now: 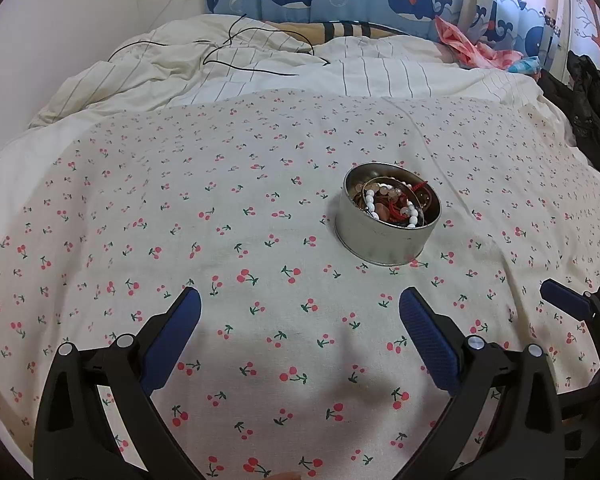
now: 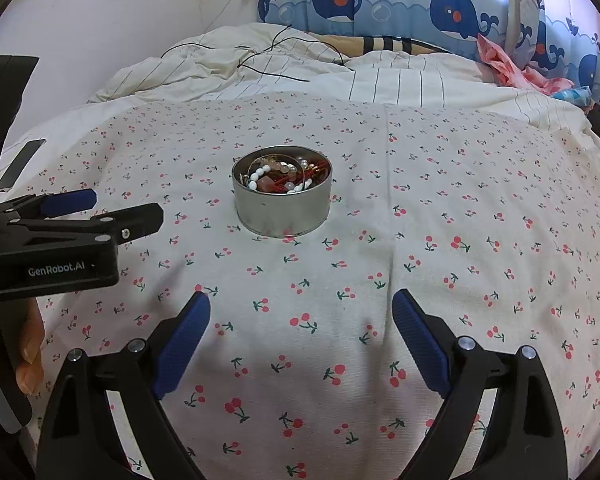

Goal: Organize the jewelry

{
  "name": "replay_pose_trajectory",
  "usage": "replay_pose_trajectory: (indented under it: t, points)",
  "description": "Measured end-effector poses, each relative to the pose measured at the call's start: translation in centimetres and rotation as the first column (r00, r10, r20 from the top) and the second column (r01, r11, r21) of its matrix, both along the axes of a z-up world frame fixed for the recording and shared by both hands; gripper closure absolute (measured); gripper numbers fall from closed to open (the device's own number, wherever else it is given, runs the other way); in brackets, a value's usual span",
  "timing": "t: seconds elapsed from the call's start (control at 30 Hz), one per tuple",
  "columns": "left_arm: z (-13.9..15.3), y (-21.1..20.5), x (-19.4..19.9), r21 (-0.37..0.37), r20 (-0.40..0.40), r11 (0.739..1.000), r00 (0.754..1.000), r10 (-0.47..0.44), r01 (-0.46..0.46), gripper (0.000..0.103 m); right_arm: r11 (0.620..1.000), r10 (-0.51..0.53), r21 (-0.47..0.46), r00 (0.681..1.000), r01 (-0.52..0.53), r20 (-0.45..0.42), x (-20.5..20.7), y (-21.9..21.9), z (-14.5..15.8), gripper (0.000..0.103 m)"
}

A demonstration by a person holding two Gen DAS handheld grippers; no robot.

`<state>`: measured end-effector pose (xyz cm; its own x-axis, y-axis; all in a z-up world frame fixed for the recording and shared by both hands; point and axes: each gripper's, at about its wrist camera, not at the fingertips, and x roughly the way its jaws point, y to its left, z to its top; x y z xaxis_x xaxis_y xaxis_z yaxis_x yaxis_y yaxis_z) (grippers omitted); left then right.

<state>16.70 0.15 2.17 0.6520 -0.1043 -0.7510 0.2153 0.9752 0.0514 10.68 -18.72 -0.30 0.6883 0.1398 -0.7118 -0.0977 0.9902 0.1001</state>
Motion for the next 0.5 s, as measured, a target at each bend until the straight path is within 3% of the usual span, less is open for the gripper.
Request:
replay_pose_trajectory:
  t: [0.5]
  points:
    - [-0.38, -0.06, -0.03, 0.003, -0.008, 1.000, 1.000, 0.001, -0.001, 0.007, 1.000, -0.002, -0.001, 1.000, 0.002, -0.005, 0.02, -0.18, -0.05, 0.014]
